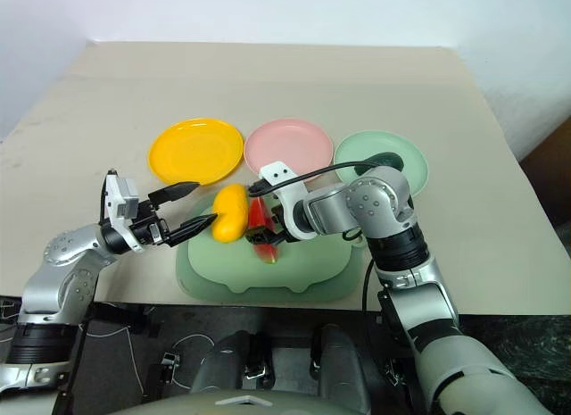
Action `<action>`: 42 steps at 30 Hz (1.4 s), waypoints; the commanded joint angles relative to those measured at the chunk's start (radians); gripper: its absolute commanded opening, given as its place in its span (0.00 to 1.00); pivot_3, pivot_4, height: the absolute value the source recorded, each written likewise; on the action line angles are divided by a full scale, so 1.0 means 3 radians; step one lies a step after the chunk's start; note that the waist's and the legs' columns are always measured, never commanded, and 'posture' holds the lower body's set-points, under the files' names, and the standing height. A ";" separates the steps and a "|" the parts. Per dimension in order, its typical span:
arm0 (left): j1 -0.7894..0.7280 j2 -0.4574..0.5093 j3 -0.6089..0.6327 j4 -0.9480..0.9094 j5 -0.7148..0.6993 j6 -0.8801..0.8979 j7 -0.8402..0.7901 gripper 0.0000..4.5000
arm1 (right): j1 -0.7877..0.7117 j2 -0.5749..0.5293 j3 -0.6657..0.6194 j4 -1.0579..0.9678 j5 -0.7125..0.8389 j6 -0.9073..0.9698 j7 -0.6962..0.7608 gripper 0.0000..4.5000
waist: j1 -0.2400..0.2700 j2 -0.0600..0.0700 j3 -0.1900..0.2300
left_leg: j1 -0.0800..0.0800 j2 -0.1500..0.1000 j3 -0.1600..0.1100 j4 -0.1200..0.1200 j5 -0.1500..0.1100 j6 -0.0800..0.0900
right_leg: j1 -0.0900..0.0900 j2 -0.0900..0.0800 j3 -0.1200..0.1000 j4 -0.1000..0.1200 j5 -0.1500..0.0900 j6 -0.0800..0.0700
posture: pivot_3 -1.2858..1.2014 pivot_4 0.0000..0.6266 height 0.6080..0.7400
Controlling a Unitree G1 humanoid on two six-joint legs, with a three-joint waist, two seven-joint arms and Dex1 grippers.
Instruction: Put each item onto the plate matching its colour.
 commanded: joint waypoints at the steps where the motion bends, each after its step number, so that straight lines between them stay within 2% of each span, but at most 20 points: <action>1: 0.0016 0.0003 0.0062 0.0012 0.0016 -0.0101 -0.0044 1.00 | -0.0063 -0.0033 0.0104 -0.0130 -0.0186 -0.0009 0.0216 0.82 | 0.0000 0.0000 0.0000 | 0.0000 0.0000 0.0000 0.0000 0.0000 0.0000 | 0.0000 0.0000 0.0000 0.0000 0.0000 0.0000 | 0.52 0.24 0.67; 3: 0.0015 0.0008 0.0072 0.0051 0.0018 -0.0129 -0.0060 1.00 | -0.0083 -0.0043 0.0157 -0.0148 -0.0295 -0.0028 0.0324 0.67 | 0.0001 0.0000 0.0000 | 0.0000 0.0000 0.0000 0.0000 0.0000 0.0000 | 0.0000 0.0000 0.0000 0.0000 0.0000 0.0000 | 0.52 0.24 0.67; 8: 0.0040 0.0015 0.0085 0.0052 0.0019 -0.0162 -0.0056 1.00 | -0.0124 -0.0044 0.0301 -0.0158 -0.0540 -0.0105 0.0526 0.67 | 0.0001 0.0000 0.0000 | -0.0001 0.0001 0.0000 0.0000 0.0000 0.0000 | -0.0002 -0.0001 0.0000 0.0000 0.0000 -0.0001 | 0.52 0.24 0.67; 12: 0.0048 0.0021 0.0084 0.0006 0.0014 -0.0146 -0.0028 1.00 | -0.0117 -0.0042 0.0352 -0.0193 -0.0703 -0.0146 0.0682 0.52 | 0.0002 0.0000 0.0000 | -0.0001 0.0001 0.0000 -0.0001 0.0000 0.0000 | -0.0003 -0.0001 0.0000 -0.0001 0.0000 0.0000 | 0.52 0.24 0.67; 22: 0.0070 0.0043 0.0109 -0.0001 -0.0001 -0.0154 -0.0025 1.00 | -0.0121 -0.0224 0.0364 -0.0377 -0.1010 -0.0311 0.1029 0.52 | 0.0009 0.0000 0.0000 | -0.0007 0.0001 0.0000 -0.0002 0.0000 -0.0001 | -0.0009 -0.0002 0.0000 -0.0001 -0.0001 -0.0001 | 0.52 0.24 0.67; 27: 0.0088 0.0057 0.0155 0.0056 -0.0002 -0.0197 -0.0057 1.00 | -0.0258 -0.0431 0.0025 -0.0352 -0.1062 -0.0427 0.1231 0.52 | 0.0007 0.0000 0.0000 | -0.0014 0.0000 0.0002 -0.0002 0.0000 0.0000 | -0.0018 -0.0002 0.0001 -0.0001 0.0000 -0.0001 | 0.52 0.24 0.67; 34: 0.0171 0.0035 0.0192 0.0054 0.0011 -0.0263 -0.0058 1.00 | -0.0492 -0.0432 -0.0050 0.0517 -0.1577 -0.1191 0.1349 0.52 | -0.0010 0.0001 0.0001 | -0.0014 0.0001 0.0007 -0.0003 0.0000 0.0000 | -0.0021 -0.0001 0.0003 0.0000 0.0000 0.0000 | 0.52 0.24 0.67; 42: 0.0269 0.0024 0.0203 -0.0051 0.0014 -0.0283 0.0022 1.00 | -0.1076 -0.0129 -0.0033 0.2122 -0.2197 -0.2423 0.1551 0.52 | -0.0083 0.0000 0.0001 | -0.0019 0.0001 0.0017 -0.0003 0.0001 -0.0001 | -0.0034 0.0001 0.0007 0.0014 0.0000 0.0002 | 0.52 0.24 0.67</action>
